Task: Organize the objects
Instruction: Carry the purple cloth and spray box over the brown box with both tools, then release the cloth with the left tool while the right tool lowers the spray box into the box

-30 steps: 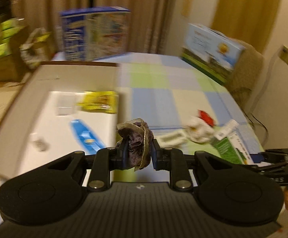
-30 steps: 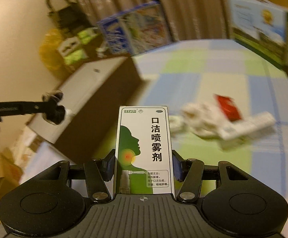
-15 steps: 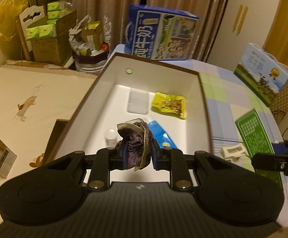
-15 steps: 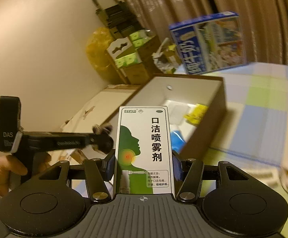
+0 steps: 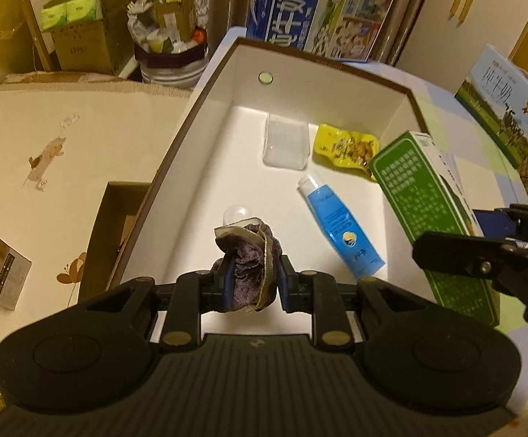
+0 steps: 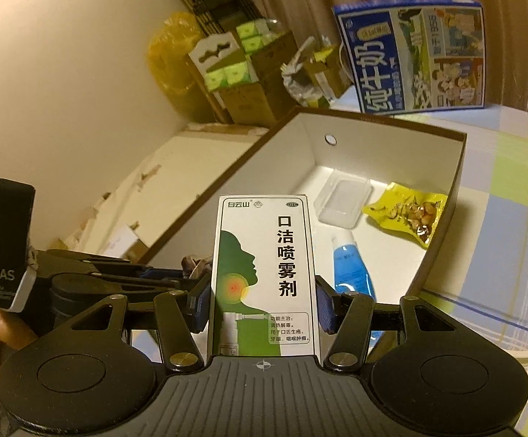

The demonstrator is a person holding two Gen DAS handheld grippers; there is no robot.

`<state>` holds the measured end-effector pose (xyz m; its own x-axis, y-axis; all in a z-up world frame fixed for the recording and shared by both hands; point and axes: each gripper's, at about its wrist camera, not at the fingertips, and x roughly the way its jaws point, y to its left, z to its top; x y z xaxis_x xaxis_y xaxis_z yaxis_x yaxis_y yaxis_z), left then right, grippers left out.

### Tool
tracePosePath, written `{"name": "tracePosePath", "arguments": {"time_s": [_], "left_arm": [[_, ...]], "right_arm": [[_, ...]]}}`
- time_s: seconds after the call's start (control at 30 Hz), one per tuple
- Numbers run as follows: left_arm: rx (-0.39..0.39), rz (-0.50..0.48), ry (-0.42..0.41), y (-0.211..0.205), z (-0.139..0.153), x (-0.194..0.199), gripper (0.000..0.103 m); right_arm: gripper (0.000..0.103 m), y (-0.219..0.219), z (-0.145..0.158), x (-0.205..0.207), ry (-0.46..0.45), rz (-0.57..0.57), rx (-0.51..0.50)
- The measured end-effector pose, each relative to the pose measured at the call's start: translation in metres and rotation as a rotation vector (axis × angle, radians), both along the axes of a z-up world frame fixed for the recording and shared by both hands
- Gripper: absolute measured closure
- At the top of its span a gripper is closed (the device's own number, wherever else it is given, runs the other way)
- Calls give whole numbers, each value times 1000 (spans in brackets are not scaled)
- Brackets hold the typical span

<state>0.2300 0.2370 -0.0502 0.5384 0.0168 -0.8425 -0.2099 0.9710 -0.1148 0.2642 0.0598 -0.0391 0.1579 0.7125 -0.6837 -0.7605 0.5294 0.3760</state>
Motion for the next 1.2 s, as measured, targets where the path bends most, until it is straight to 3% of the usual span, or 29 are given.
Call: {"name": "tracePosePath", "arguments": {"time_s": [0.33, 0.67, 0.93, 1.2], "left_arm": [[-1, -44, 24, 12, -7, 3, 62], [21, -80, 23, 21, 0, 8, 49], [20, -93, 28, 25, -2, 14, 45], [10, -103, 19, 26, -1, 15, 43]], "right_arm": [[51, 24, -23, 4, -15, 4, -115], [50, 61, -52, 0, -116, 57, -348], [50, 69, -67, 13, -121, 60, -347], [50, 63, -53, 14, -105, 59, -293]]}}
